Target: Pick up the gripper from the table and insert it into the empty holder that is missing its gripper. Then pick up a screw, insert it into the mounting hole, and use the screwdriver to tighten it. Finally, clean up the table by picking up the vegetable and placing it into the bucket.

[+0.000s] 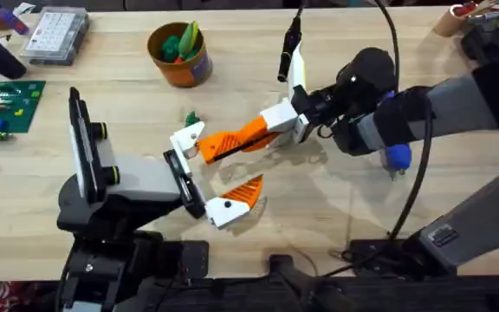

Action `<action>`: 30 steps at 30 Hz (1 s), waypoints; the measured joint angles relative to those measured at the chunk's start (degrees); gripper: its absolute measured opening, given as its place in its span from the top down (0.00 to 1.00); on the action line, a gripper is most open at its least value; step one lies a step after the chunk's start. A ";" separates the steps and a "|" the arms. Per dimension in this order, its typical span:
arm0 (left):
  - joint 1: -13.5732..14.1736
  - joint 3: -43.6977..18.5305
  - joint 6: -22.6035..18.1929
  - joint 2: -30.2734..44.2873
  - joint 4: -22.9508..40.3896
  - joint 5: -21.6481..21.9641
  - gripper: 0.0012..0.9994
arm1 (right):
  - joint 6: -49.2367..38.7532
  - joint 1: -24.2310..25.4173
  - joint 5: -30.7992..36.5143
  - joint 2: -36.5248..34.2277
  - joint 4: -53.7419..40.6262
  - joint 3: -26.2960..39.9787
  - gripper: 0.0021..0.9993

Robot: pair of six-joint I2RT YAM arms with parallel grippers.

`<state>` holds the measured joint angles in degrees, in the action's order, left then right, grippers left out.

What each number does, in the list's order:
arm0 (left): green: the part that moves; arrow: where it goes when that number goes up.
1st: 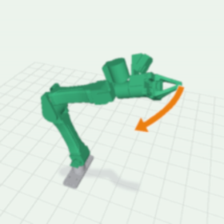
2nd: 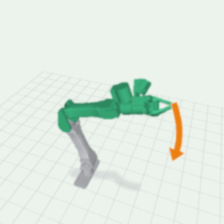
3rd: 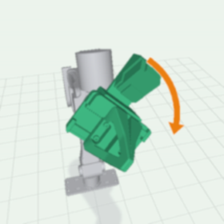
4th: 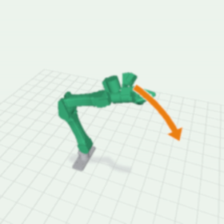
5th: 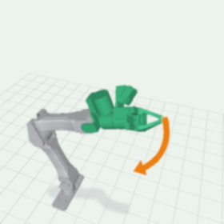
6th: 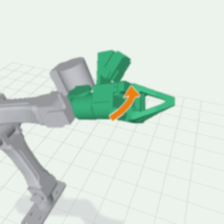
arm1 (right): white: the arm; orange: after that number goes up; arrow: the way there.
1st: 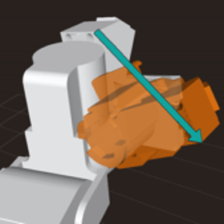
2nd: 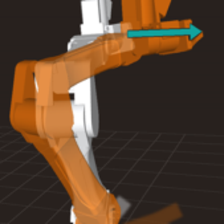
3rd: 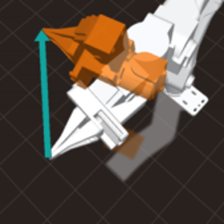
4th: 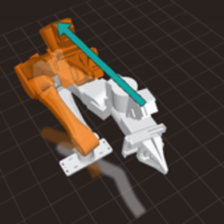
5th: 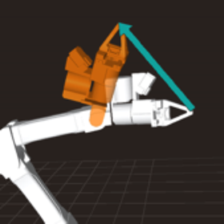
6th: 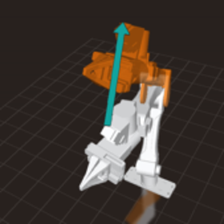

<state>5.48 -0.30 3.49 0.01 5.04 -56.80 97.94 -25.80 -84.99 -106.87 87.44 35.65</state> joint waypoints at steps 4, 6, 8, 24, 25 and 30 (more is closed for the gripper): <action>0.00 0.00 0.00 0.00 0.00 0.00 0.01 | 0.67 0.00 0.00 0.00 0.03 0.00 0.98; 0.00 0.00 0.00 0.00 0.00 0.00 0.01 | 0.68 0.00 0.00 0.00 0.02 0.00 0.98; 0.00 0.00 -0.02 0.00 0.00 0.00 0.01 | 0.69 0.00 0.00 0.00 0.02 0.00 0.98; 0.00 0.00 -0.03 0.00 0.02 -0.04 0.01 | 1.87 0.00 -0.03 1.27 -0.17 0.00 0.98; 0.00 0.00 -0.04 0.00 0.02 -0.04 0.01 | 2.04 0.00 -0.02 1.27 -0.18 0.00 0.98; 0.00 0.00 -0.02 -0.01 0.02 -0.04 0.01 | 2.39 0.00 0.00 1.27 -0.39 0.00 0.98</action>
<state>5.48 -0.30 3.46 0.00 5.06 -56.84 100.33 -25.80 -84.99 -105.60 87.05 35.66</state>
